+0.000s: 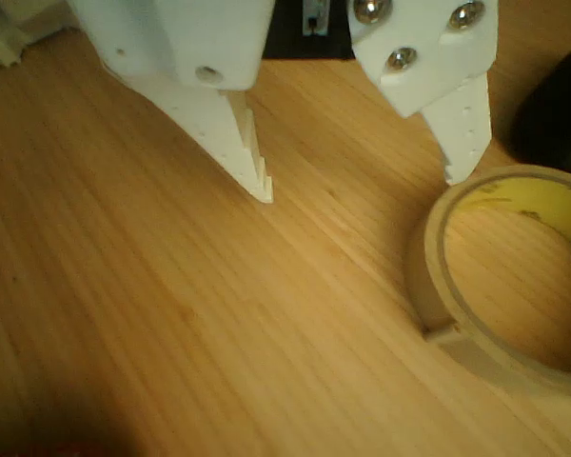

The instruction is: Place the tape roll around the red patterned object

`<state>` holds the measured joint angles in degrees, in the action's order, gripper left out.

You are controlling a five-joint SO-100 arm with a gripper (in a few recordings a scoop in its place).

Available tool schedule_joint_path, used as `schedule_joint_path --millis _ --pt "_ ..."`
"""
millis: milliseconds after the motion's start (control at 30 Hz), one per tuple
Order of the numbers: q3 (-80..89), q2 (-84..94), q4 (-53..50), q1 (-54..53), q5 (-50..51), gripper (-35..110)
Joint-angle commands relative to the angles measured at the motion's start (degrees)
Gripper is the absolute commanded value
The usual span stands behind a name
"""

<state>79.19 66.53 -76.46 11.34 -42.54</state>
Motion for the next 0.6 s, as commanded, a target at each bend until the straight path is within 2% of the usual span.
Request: schedule_joint_path --millis 0,200,567 --pt "-3.69 3.25 -2.55 -0.44 -2.11 45" --pt "-14.06 0.18 -10.11 -1.49 -3.43 45" --pt "-39.81 -16.96 -19.25 -1.05 -3.52 46"
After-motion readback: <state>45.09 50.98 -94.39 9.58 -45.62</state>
